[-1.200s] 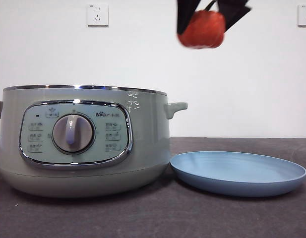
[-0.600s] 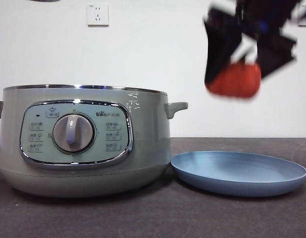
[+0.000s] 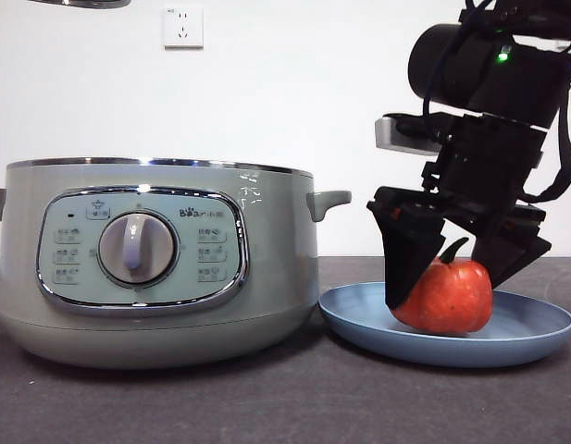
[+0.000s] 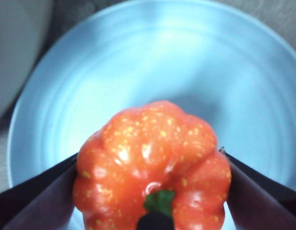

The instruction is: Take the pumpkin out from the steamer,put the pumpkin in the blue plate,close the lid

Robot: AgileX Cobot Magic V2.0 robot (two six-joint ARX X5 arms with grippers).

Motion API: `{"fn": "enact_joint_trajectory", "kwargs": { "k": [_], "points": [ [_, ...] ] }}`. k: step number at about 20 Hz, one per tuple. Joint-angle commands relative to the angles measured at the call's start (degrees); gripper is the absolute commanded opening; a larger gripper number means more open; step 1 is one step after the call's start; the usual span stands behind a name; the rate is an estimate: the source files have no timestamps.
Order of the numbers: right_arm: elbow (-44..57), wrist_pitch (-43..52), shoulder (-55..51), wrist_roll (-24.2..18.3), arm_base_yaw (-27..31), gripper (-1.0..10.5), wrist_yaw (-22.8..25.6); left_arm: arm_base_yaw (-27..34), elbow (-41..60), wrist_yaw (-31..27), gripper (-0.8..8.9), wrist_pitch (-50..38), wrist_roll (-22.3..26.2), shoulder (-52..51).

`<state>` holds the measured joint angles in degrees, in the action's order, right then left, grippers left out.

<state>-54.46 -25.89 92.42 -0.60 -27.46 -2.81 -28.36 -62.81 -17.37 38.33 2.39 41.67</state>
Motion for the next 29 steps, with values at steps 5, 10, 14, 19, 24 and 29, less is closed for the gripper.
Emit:
{"fn": "enact_joint_trajectory", "kwargs": {
  "k": [5, 10, 14, 19, 24, 29],
  "points": [
    [0.2, -0.1, 0.5, 0.8, 0.7, 3.6, 0.4, -0.1, -1.3, -0.1, -0.09, -2.7, 0.6, -0.5],
    [0.2, -0.9, 0.6, 1.2, 2.3, 5.7, 1.0, -0.1, -1.3, 1.4, -0.09, -2.7, 0.5, -0.5],
    [0.2, -1.0, 0.6, 1.9, 2.3, 5.8, 1.6, -0.1, -1.3, 1.5, -0.09, -2.7, 0.5, -0.5],
    [0.1, 0.6, -5.3, 3.8, 2.3, 5.7, 1.5, -0.1, -1.3, 3.0, -0.09, -2.8, 0.4, 0.6],
    [0.1, 0.5, -17.0, 5.3, 2.3, 5.7, 1.6, -0.1, -1.3, 7.9, -0.09, -4.3, -0.1, 5.4],
    [0.1, -0.1, -27.9, 5.7, 2.3, 5.7, 1.7, -0.1, -1.3, 12.4, -0.09, -8.2, -0.9, 11.3]
  ]
}}
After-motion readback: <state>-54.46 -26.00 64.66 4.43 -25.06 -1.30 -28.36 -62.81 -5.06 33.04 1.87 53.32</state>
